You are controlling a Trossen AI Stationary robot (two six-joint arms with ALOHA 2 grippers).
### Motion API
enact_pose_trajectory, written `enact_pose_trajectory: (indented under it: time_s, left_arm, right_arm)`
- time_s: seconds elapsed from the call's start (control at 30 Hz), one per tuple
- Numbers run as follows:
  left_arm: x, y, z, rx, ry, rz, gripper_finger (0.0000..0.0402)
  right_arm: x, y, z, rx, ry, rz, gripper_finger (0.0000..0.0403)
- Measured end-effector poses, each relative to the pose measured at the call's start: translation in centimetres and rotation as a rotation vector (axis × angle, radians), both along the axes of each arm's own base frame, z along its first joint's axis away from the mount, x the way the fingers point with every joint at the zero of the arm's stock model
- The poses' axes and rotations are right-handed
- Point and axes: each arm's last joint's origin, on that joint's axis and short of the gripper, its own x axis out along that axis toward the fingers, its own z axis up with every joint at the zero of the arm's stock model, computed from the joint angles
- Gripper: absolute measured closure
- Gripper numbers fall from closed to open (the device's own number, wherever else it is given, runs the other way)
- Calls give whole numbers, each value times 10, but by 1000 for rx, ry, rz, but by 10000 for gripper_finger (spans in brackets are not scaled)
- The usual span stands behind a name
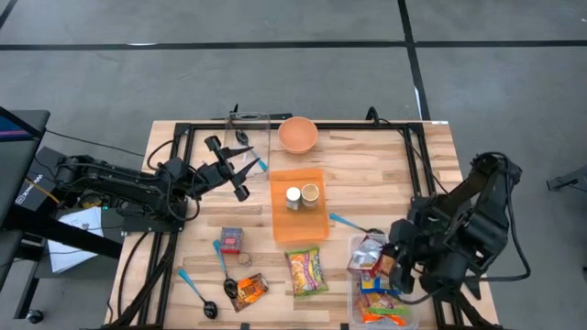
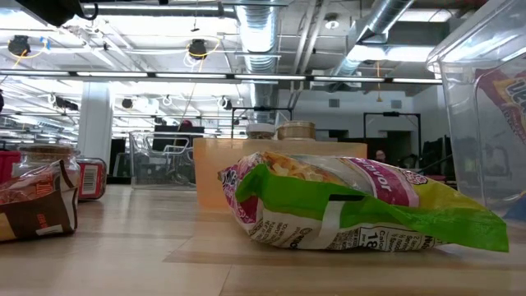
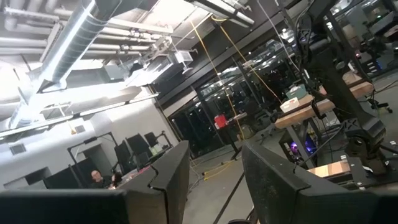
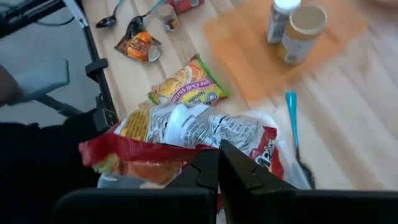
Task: Pick & Place Food Item
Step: Put the red noodle pack into the transparent container
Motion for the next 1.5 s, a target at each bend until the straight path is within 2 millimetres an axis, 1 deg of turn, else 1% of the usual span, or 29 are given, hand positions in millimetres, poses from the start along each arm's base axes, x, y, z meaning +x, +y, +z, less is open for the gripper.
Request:
enact_pose_trajectory:
  time_s: [0.17,0.37,0.6,0.7,0.9,1.2,1.3,1.5]
  left_arm:
    - [-1,0,4,35,-39,-29,262]
    - [-2,4,7,97,-62,-51,262]
    - [-4,14,10,148,-89,-40,262]
    - [-5,19,11,171,-89,-47,262]
    - [-6,27,11,212,-89,-70,262]
    - [-7,30,12,228,-101,-79,262]
    - [-7,30,12,226,-102,-80,262]
    - [-6,30,12,221,-99,-83,262]
  right_arm:
    - [4,-6,0,128,59,-118,403]
    - [7,-9,-1,302,136,-270,403]
    - [4,-3,-1,501,195,-461,403]
    - [0,1,-1,551,207,-517,403]
    - [-4,8,-5,568,216,-551,403]
    - [3,18,-15,553,236,-561,403]
    - [5,23,-19,523,260,-515,403]
    - [3,32,-27,407,307,-355,403]
